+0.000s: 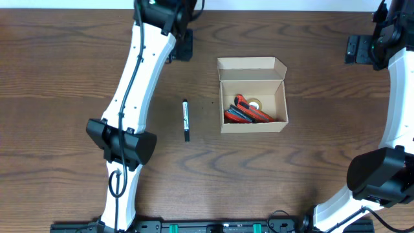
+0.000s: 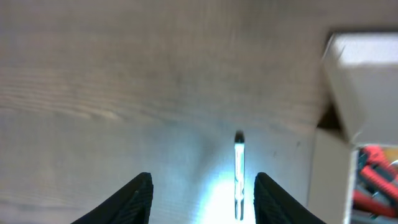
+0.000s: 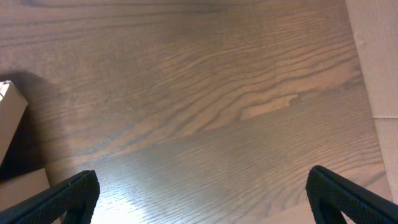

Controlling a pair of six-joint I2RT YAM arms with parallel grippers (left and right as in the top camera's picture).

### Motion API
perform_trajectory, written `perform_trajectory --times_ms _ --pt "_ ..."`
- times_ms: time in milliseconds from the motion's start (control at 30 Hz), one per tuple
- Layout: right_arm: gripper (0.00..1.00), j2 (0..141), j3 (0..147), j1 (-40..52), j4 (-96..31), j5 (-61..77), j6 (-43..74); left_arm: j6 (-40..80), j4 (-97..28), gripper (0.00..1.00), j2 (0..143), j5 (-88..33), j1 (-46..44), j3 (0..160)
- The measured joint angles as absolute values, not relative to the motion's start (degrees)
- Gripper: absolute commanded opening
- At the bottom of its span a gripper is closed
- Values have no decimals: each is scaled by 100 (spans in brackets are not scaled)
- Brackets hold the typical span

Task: Pack container
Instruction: 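Raise the left gripper and move it over the black-capped marker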

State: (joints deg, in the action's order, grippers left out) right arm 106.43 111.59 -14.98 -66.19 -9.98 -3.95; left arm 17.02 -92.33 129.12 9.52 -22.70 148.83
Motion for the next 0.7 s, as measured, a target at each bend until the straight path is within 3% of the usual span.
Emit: perform_trajectory --times_ms 333,700 --pt "99 10643 11159 -1498 -6619 -998 -395 1817 -9059 52 11332 652 -2270 12564" --pt "99 10643 11159 -1498 -6617 -998 -395 1645 -6187 54 10862 -97 -2292 9389"
